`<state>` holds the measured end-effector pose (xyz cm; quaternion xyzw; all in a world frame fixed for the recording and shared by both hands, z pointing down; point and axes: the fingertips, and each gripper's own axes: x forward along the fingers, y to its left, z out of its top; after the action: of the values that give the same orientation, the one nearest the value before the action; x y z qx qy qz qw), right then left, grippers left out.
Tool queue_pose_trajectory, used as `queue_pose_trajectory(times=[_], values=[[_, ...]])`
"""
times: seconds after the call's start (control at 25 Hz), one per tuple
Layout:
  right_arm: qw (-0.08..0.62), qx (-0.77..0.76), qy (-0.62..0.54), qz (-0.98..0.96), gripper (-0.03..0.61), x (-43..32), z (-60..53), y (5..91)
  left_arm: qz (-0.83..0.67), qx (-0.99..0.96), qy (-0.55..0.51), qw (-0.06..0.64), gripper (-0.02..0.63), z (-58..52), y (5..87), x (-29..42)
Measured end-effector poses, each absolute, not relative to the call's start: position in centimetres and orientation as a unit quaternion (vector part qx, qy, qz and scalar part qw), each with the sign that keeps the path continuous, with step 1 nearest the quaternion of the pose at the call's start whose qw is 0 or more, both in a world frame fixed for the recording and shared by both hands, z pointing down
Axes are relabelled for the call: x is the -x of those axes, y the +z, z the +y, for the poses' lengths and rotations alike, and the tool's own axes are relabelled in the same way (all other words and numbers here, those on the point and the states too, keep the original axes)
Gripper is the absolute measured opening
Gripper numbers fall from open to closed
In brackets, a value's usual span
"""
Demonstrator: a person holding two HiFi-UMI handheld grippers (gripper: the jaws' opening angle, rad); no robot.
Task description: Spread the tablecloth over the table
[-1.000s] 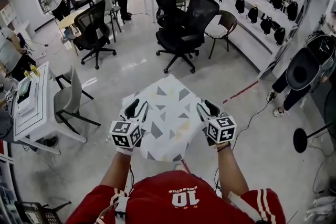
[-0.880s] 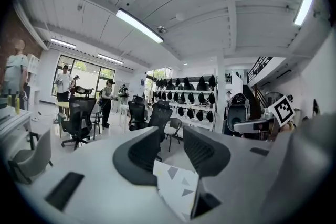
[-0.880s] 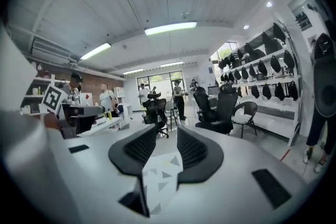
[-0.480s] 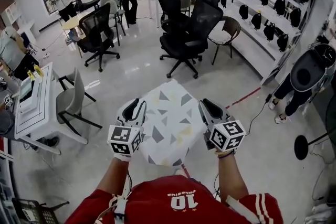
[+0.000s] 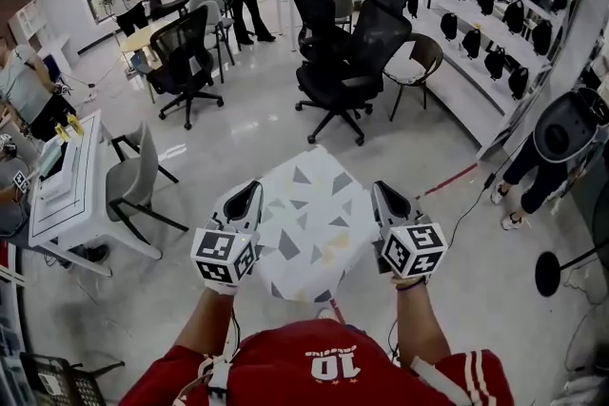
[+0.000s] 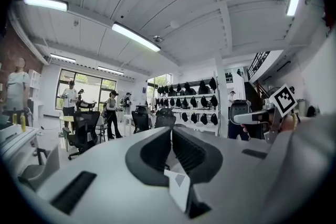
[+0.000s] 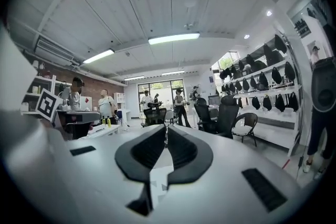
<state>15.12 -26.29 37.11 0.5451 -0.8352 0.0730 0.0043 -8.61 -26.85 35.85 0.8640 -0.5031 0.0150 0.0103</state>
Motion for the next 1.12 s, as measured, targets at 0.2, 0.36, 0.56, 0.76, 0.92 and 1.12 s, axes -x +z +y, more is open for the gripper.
queue_pose_trajectory(times=[0.2, 0.36, 0.56, 0.76, 0.92, 1.12], values=[[-0.015, -0.563, 0.056, -0.824, 0.015, -16.2, -26.0, 36.2, -0.513, -0.858, 0.003, -0.002, 0.009, -26.8, 35.4, 9.0], [-0.019, -0.564, 0.050, -0.824, 0.014, -16.3, -25.7, 35.7, -0.521, -0.854, 0.001, -0.006, 0.008, -26.9, 35.1, 9.2], [-0.011, -0.564, 0.042, -0.825, 0.014, -16.2, -25.3, 35.8, -0.518, -0.855, -0.002, -0.006, 0.008, -27.0, 35.3, 8.6], [-0.009, -0.572, 0.037, -0.820, 0.014, -16.6, -25.0, 35.7, -0.513, -0.858, -0.002, -0.004, 0.008, -27.0, 35.3, 7.8], [-0.011, -0.575, 0.036, -0.818, 0.014, -16.9, -24.8, 35.6, -0.510, -0.860, -0.001, -0.009, 0.008, -27.1, 35.1, 7.4], [-0.015, -0.581, 0.033, -0.813, 0.014, -17.4, -24.9, 35.4, -0.511, -0.860, 0.000, -0.006, 0.008, -27.5, 35.3, 7.5]])
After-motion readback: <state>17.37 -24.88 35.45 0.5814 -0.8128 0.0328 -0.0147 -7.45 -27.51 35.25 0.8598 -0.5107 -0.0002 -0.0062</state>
